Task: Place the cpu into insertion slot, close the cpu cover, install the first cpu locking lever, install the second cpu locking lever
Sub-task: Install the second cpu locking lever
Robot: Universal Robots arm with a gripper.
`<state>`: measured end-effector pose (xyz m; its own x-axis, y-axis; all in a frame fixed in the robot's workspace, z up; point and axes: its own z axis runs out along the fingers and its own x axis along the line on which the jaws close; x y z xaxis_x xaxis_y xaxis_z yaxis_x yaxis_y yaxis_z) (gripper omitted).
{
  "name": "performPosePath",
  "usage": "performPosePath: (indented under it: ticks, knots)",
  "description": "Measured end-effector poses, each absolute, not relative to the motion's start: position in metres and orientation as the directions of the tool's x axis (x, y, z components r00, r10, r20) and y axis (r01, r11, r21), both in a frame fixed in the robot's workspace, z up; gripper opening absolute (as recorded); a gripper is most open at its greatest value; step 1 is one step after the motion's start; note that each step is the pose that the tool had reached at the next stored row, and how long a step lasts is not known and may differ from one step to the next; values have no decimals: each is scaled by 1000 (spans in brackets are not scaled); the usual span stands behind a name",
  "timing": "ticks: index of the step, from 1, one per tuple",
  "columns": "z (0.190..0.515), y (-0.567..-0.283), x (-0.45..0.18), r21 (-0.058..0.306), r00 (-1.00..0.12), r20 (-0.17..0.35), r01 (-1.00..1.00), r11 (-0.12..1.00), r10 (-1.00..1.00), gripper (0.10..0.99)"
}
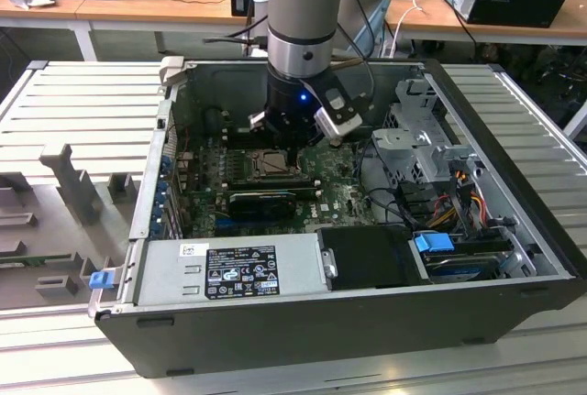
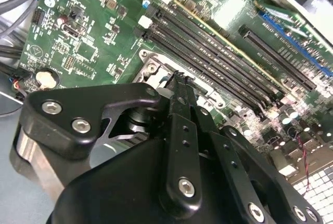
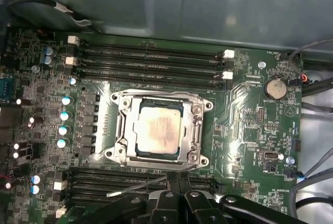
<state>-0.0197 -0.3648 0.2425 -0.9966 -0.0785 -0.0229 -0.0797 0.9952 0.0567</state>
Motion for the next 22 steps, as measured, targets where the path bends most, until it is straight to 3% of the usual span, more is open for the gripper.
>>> performPosePath:
  ticks: [22]
  knots:
    - [240, -385, -20, 57, -997, -23, -80, 995, -79, 106]
